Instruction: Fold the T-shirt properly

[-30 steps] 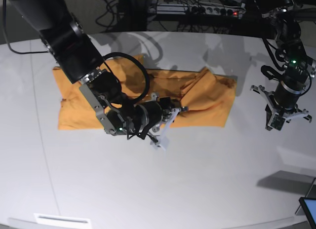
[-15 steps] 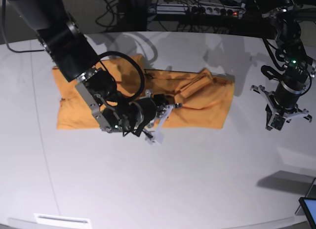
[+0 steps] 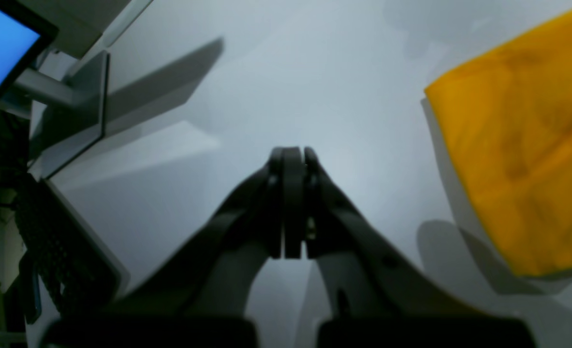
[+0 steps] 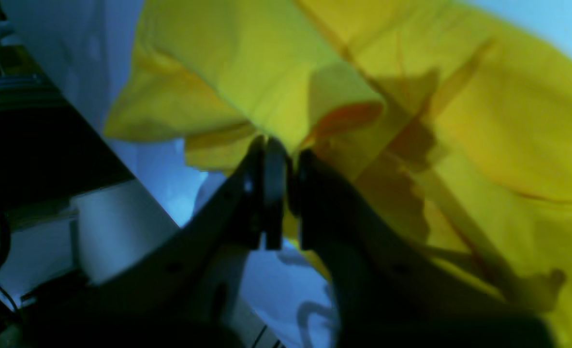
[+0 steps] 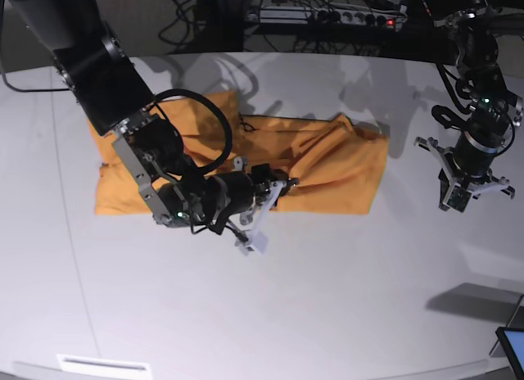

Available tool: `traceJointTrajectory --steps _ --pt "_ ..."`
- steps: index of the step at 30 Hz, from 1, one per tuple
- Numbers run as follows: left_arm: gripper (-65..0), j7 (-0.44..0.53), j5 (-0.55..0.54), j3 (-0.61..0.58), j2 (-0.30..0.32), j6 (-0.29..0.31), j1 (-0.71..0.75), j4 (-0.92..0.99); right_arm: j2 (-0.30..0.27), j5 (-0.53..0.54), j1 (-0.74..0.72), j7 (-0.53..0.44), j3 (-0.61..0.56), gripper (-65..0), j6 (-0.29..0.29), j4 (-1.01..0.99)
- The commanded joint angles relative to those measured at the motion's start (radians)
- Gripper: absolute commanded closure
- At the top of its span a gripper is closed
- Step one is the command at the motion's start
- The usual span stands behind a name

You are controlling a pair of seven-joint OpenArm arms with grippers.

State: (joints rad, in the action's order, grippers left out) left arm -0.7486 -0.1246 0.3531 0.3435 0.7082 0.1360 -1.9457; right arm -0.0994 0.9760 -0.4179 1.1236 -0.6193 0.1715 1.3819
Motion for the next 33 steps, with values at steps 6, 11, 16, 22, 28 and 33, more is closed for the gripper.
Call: traceJointTrajectory --steps 6,11,16,22,28,33 --pt "0.0 0.019 -0.005 0.005 0.016 -0.01 -0.02 -0.013 -0.032 0.014 0.006 -0.004 0.006 -16.4 0.179 0.133" --pt "0.0 0.022 -0.007 0.005 0.016 -0.01 -0.02 -0.013 -0.101 0.014 0.034 -0.004 0.008 -16.4 0.334 0.259" --pt "0.0 0.024 -0.014 0.005 0.013 -0.01 -0.022 -0.013 -0.145 0.014 0.077 -0.004 0.005 -16.4 0.412 0.348" --pt "0.0 0.025 -0.014 0.005 0.01 -0.01 -0.034 -0.011 -0.214 -0.085 0.147 -0.046 0.0 -16.4 0.426 0.44" --pt "0.0 0.025 -0.016 0.005 0.01 -0.01 -0.035 -0.011 -0.201 -0.338 0.259 -0.072 -0.004 -16.4 0.426 0.494" --pt "0.0 0.025 -0.016 0.004 0.006 -0.01 -0.019 -0.011 -0.185 -0.366 0.313 -0.08 -0.004 -16.4 0.425 0.497"
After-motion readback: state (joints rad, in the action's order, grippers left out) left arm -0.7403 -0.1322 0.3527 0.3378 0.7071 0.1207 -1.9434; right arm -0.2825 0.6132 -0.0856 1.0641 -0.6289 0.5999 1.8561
